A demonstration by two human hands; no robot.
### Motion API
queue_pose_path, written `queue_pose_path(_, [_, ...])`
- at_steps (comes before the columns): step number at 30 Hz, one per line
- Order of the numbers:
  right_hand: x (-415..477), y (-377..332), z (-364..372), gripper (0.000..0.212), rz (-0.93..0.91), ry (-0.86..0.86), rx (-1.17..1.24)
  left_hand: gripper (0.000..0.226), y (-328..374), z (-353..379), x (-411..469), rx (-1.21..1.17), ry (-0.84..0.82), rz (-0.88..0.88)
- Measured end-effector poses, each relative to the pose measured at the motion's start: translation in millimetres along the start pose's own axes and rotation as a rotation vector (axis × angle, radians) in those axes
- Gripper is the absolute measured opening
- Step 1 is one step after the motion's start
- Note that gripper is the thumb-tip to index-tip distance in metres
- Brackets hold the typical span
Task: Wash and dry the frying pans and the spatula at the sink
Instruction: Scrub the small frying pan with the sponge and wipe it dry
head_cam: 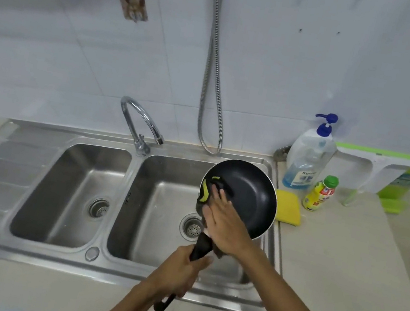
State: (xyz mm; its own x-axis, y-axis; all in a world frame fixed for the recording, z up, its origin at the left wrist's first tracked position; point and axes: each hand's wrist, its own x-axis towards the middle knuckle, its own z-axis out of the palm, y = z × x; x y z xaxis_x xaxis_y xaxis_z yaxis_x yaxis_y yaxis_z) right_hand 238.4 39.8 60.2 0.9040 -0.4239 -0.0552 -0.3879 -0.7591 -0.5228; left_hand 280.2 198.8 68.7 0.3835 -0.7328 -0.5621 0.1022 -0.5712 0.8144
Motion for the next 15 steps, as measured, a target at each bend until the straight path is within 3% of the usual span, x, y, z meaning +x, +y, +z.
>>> queue_pose_path(3, [52,28,-14,0.065,0.049,0.116,-0.278,0.026,6,-23,-6,-0.027,0.085,0.020])
queue_pose_path(6, [47,52,-30,0.076,0.091,0.070,-0.450,0.030,16,-47,-5,-0.041,0.122,0.064])
queue_pose_path(8, [21,38,-25,0.066,0.111,0.048,-0.363,0.031,20,-56,-1,-0.055,0.086,0.080])
queue_pose_path(10, [1,-1,-14,0.062,0.085,-0.046,-0.101,0.031,19,-58,1,-0.020,0.035,0.083])
queue_pose_path(12, [9,-39,-4,0.058,0.033,-0.026,0.070,0.031,15,-53,0,0.036,-0.026,0.056])
queue_pose_path(15, [66,-25,-3,0.060,0.132,0.078,-0.071,0.029,16,-47,2,-0.030,-0.043,-0.020])
